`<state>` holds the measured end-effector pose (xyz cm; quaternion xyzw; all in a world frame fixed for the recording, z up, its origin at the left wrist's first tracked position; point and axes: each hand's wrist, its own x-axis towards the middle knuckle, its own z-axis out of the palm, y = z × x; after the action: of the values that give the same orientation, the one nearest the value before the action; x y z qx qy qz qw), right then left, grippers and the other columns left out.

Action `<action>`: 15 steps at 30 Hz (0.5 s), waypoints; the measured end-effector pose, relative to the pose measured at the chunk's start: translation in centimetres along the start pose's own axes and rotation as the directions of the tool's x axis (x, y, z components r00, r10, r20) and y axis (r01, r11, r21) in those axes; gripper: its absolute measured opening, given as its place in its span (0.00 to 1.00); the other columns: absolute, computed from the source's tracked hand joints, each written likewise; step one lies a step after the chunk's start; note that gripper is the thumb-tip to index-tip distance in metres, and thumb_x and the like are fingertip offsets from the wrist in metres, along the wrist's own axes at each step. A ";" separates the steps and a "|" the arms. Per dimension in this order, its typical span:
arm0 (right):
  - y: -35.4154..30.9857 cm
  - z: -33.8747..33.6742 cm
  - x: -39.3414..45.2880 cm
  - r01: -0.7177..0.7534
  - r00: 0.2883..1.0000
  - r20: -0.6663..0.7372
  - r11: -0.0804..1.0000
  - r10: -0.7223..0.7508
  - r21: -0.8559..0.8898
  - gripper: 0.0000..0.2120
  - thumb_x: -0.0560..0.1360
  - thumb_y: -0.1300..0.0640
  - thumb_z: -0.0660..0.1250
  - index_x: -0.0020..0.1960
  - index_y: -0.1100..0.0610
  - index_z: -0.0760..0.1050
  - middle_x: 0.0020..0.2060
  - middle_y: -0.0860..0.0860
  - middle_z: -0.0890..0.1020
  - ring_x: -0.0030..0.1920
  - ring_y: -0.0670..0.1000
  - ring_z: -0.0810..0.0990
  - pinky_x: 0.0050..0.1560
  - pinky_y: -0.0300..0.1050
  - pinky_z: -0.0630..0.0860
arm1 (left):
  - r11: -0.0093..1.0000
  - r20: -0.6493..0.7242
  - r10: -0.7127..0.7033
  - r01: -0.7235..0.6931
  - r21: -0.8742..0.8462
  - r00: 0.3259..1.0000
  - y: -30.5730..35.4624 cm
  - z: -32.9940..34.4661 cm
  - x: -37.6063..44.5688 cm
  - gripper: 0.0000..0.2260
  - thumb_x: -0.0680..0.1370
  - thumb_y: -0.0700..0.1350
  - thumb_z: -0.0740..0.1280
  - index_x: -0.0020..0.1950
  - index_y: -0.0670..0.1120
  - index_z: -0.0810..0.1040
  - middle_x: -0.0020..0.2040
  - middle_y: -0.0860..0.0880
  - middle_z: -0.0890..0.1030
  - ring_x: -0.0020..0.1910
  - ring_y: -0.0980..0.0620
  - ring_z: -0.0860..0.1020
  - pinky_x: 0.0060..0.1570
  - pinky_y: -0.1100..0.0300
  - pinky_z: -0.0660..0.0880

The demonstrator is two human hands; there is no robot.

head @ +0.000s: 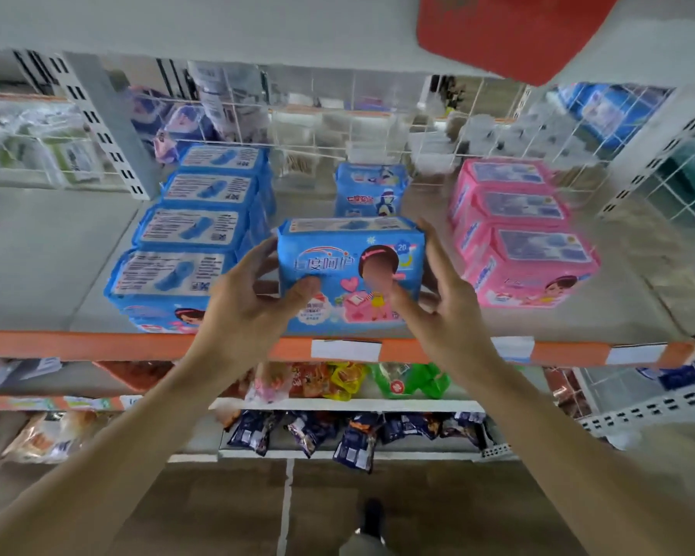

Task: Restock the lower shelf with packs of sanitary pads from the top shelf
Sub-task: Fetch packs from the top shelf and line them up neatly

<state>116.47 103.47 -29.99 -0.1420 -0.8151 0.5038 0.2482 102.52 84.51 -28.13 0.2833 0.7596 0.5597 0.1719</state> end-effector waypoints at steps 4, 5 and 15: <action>1.1 -1.8 1.2 0.010 1.000 0.021 1.000 -0.010 0.026 0.36 0.80 0.60 0.68 0.81 0.51 0.53 0.61 0.44 0.80 0.57 0.41 0.82 0.55 0.36 0.79 | 1.000 -0.022 0.015 -0.015 0.007 1.000 0.1 1.7 0.8 0.29 0.70 0.62 0.71 0.69 0.54 0.75 0.57 0.59 0.84 0.51 0.55 0.84 0.52 0.47 0.82; 1.3 -2.1 1.5 0.013 0.999 0.035 0.999 -0.014 0.037 0.36 0.79 0.59 0.68 0.81 0.51 0.53 0.61 0.42 0.80 0.57 0.41 0.82 0.55 0.36 0.78 | 1.000 -0.027 0.019 -0.019 0.003 0.999 0.2 2.0 1.0 0.30 0.69 0.63 0.70 0.69 0.54 0.75 0.57 0.59 0.83 0.51 0.55 0.84 0.52 0.48 0.82; 1.6 -2.2 5.9 0.050 0.989 0.140 0.998 -0.055 0.038 0.36 0.77 0.51 0.68 0.80 0.48 0.56 0.61 0.43 0.81 0.57 0.42 0.82 0.56 0.41 0.80 | 0.999 -0.058 -0.043 0.044 0.007 0.997 0.1 1.0 4.1 0.41 0.63 0.64 0.75 0.73 0.55 0.67 0.58 0.55 0.82 0.46 0.55 0.84 0.44 0.57 0.81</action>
<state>112.73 108.69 -29.04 -0.0799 -0.8253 0.5198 0.2055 99.97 87.82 -28.17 0.2512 0.7726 0.5604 0.1610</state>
